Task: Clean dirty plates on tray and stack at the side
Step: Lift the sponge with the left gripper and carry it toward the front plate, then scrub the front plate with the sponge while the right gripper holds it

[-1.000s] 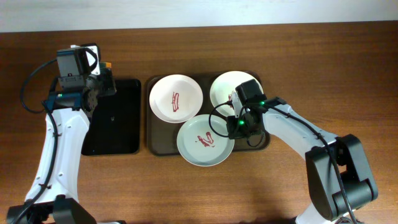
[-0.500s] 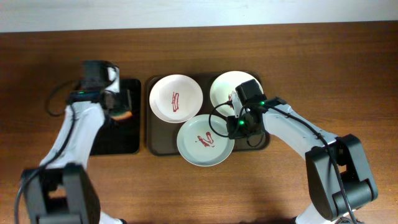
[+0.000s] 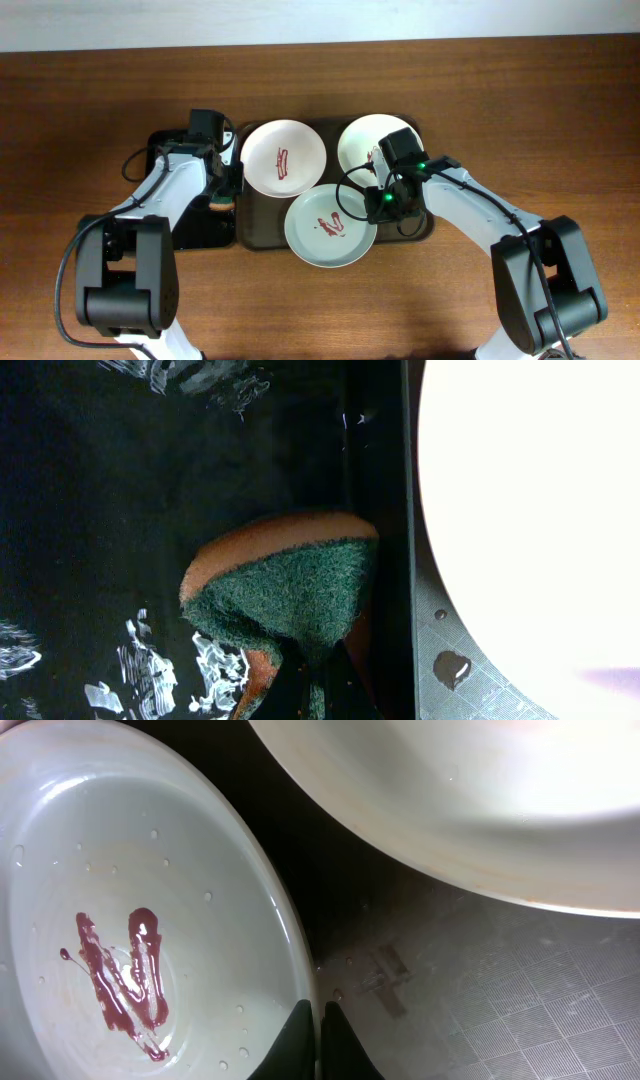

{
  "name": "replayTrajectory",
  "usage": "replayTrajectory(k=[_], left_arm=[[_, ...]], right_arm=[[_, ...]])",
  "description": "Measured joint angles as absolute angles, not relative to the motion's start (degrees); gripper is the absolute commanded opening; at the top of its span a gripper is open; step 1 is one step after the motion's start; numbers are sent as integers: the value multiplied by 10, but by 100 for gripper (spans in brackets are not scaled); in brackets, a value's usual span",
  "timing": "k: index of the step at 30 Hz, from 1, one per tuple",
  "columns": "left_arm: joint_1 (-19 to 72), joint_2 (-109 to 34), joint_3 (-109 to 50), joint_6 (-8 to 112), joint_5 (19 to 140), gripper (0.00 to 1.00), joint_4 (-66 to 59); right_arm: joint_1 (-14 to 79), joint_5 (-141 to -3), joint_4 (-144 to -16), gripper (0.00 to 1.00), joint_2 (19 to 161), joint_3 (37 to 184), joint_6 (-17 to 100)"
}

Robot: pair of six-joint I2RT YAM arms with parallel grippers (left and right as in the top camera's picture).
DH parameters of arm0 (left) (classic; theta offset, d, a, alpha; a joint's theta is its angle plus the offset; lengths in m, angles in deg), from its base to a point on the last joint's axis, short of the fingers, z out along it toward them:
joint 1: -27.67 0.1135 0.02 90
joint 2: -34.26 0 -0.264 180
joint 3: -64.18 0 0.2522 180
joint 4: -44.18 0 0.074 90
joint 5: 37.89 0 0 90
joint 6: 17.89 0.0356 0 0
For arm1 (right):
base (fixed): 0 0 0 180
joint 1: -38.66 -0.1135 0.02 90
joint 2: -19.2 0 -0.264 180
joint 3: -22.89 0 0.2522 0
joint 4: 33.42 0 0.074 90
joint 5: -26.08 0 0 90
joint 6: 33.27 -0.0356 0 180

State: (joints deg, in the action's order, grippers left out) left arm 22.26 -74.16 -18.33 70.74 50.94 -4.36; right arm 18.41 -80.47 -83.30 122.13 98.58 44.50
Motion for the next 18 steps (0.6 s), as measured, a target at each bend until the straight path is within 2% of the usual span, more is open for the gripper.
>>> replayTrajectory(k=[18], left_arm=[[220, -696, -226, 707, 458, 0, -76]], right_arm=[[184, -805, -833, 4, 1221, 986, 445]])
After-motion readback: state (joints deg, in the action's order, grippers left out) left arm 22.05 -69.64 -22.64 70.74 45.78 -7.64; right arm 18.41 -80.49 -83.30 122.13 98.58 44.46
